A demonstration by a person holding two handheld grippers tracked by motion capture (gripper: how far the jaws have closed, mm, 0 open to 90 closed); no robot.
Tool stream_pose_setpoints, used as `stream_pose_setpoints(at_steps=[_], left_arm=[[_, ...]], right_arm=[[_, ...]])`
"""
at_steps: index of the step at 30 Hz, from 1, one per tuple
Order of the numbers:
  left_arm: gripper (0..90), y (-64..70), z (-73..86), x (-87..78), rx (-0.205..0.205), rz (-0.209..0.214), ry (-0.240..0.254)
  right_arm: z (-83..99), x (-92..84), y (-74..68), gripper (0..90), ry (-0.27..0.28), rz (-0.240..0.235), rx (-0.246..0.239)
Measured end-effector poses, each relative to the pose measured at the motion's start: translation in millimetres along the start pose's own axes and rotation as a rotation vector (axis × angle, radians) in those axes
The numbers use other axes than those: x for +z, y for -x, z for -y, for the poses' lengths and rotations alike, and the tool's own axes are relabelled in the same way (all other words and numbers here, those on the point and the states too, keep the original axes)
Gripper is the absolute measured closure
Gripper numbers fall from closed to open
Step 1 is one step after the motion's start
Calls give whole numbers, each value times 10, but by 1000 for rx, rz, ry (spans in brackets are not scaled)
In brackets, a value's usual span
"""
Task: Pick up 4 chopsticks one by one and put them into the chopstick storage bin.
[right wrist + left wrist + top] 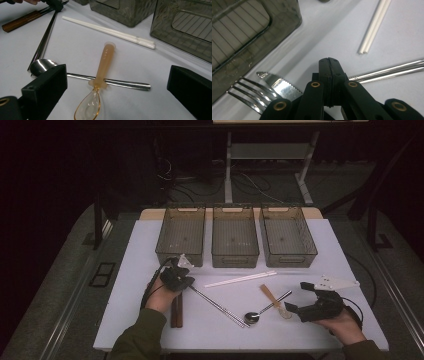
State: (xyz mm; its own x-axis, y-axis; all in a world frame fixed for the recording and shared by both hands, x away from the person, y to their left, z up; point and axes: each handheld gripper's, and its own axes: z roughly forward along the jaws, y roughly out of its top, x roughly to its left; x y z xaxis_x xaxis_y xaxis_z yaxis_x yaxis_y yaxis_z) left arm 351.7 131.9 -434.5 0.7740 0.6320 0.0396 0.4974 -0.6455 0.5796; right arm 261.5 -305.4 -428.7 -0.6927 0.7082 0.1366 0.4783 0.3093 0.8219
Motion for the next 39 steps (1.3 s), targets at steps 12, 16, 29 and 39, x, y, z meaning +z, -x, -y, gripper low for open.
stream_pose_setpoints(at_steps=[12,16,29,39], left_arm=[[889,330,321,-365,-51,66,70],[888,448,392,-371,-40,53,40],[889,396,471,-364,-64,18,-1],[890,283,536,-408,-87,-27,-5]], right_arm=[[-2,-7,-6,28,3,-3,1],[-3,-7,-15,28,2,-1,-4],[-1,-8,-6,28,2,-2,1],[-2,-10,-5,28,2,-1,2]])
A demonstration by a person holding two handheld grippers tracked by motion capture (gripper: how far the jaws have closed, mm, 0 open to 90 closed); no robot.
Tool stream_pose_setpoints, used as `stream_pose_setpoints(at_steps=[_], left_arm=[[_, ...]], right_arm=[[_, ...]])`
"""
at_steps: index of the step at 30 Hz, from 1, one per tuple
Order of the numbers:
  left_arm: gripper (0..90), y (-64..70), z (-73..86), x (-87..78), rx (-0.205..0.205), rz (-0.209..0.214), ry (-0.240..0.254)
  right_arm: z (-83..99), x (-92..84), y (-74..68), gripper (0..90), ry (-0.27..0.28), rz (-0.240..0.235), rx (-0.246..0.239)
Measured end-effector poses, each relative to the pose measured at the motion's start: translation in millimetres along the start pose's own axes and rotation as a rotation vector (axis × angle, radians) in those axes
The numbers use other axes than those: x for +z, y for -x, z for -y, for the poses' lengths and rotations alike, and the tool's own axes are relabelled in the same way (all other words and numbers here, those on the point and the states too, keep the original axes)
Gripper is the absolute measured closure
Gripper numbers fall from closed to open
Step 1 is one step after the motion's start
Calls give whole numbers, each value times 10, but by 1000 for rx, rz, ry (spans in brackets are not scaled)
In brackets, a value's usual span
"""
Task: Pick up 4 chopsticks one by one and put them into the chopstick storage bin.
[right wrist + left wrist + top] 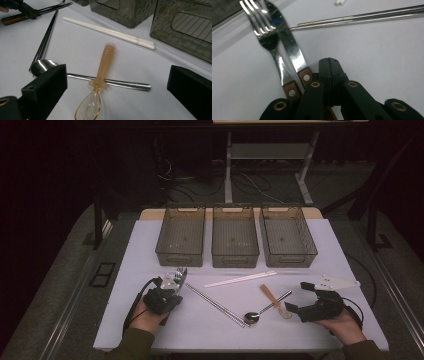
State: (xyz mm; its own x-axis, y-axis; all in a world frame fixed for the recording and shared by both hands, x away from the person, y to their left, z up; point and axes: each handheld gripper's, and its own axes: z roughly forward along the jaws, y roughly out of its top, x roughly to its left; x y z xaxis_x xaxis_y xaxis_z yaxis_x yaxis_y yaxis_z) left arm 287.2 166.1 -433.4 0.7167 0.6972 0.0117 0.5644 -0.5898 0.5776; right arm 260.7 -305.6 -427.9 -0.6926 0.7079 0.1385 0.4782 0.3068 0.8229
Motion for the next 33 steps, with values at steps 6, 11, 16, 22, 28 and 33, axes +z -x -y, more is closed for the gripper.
stream_pose_setpoints(at_steps=[6,11,16,22,28,33], left_arm=[[890,-95,45,-34,-22,-37,-3],[890,-174,73,-56,-32,-66,-4],[890,-241,81,-51,-48,-76,3],[889,-235,40,-70,-43,-72,20],[889,-133,-226,-6,11,-17,87],[889,-59,-449,175,75,11,88]], right_arm=[[0,1,0,28,0,-1,0],[-1,3,-1,28,0,-2,-1],[-1,3,-4,28,-2,-1,-1],[0,6,-5,29,-1,-2,1],[-1,17,1,28,-4,0,-2],[0,23,-3,28,-7,-1,-3]])
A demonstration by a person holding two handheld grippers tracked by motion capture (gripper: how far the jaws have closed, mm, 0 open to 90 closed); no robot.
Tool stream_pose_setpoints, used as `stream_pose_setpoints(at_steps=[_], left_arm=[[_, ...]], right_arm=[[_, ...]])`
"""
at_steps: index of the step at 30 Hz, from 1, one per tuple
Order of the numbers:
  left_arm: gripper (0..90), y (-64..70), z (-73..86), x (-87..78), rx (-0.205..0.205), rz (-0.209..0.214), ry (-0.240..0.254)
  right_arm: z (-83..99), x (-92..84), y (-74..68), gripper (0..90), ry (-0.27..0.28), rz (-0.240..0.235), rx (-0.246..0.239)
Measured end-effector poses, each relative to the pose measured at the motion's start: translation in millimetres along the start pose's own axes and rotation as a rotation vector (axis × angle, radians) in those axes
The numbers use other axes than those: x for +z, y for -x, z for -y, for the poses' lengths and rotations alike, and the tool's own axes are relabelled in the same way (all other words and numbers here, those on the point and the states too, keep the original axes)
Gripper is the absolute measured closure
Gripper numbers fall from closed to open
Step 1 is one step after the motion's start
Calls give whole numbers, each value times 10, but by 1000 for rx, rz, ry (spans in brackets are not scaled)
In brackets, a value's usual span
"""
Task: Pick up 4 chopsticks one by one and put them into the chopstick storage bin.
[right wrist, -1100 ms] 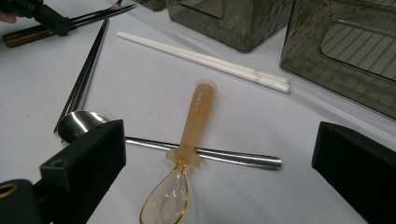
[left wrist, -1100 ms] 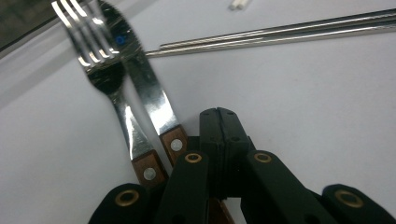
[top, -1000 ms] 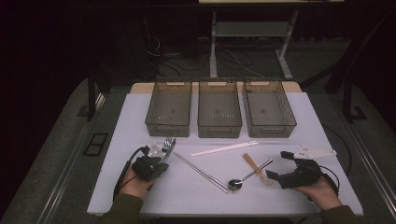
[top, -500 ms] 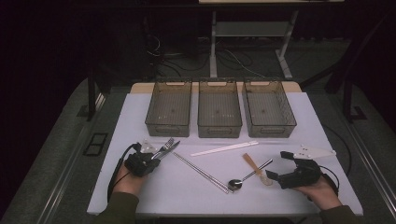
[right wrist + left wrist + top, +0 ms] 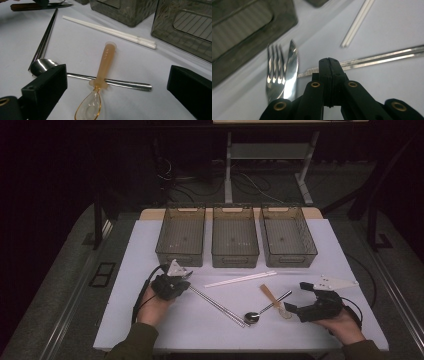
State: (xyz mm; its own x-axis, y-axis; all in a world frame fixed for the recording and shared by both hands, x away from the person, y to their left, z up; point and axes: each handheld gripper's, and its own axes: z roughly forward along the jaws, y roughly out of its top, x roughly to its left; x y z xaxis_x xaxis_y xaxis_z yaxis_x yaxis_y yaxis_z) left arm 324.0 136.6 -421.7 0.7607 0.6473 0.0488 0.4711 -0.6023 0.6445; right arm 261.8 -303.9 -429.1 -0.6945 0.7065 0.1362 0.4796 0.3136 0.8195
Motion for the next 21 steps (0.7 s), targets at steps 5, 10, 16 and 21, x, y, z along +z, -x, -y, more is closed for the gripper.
stream_pose_setpoints(at_steps=[5,10,16,21], left_arm=[[890,-46,-106,189,22,-4,-37],[890,-103,-83,266,14,-5,-67],[891,-101,-55,241,-7,1,-70],[891,-97,-36,218,-10,14,-76]], right_arm=[[3,-2,2,28,0,0,2],[4,-6,16,28,3,-1,5],[3,-2,7,29,3,-5,4],[2,3,11,28,0,-4,8]])
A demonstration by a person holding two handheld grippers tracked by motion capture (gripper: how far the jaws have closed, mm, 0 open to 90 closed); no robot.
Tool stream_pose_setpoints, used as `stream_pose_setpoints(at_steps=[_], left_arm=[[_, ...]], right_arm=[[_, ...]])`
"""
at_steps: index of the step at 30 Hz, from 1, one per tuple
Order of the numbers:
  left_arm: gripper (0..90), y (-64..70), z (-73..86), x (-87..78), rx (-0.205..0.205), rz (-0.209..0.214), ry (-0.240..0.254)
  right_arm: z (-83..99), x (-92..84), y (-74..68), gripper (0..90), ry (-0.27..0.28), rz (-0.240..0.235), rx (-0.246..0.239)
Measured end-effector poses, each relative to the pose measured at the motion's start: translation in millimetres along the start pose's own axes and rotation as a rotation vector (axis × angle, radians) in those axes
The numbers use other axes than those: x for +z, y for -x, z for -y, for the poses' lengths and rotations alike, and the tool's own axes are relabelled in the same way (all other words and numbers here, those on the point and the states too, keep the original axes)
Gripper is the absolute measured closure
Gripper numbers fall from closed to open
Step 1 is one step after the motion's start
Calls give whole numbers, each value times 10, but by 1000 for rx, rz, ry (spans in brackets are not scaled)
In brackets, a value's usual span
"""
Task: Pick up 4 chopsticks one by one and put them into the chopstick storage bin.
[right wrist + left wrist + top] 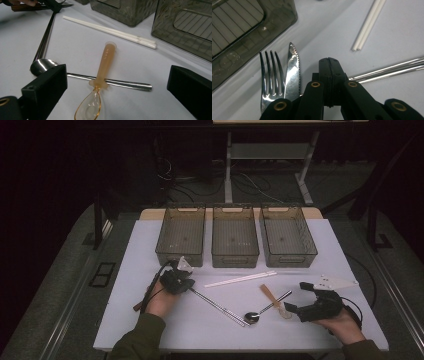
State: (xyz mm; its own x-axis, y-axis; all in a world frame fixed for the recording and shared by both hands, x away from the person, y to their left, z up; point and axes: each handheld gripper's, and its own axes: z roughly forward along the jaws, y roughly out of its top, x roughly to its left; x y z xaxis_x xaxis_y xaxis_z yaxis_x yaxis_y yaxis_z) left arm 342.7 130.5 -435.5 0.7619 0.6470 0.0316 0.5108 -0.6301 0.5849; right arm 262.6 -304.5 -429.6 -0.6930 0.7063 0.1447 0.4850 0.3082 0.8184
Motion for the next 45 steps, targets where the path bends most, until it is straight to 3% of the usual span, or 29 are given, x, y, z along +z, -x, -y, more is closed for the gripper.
stream_pose_setpoints(at_steps=[23,39,41,42,45], left_arm=[[890,65,180,-166,-11,56,-28],[890,139,298,-263,20,69,-30],[883,141,308,-264,27,53,-11],[815,137,307,-269,29,56,3],[779,149,283,-321,38,61,64]], right_arm=[[4,-19,2,28,5,3,-5],[3,-21,-2,28,4,4,-4],[4,-20,-1,28,4,4,-5],[3,-19,-1,28,4,4,-5],[3,-19,-5,28,4,4,-4]])
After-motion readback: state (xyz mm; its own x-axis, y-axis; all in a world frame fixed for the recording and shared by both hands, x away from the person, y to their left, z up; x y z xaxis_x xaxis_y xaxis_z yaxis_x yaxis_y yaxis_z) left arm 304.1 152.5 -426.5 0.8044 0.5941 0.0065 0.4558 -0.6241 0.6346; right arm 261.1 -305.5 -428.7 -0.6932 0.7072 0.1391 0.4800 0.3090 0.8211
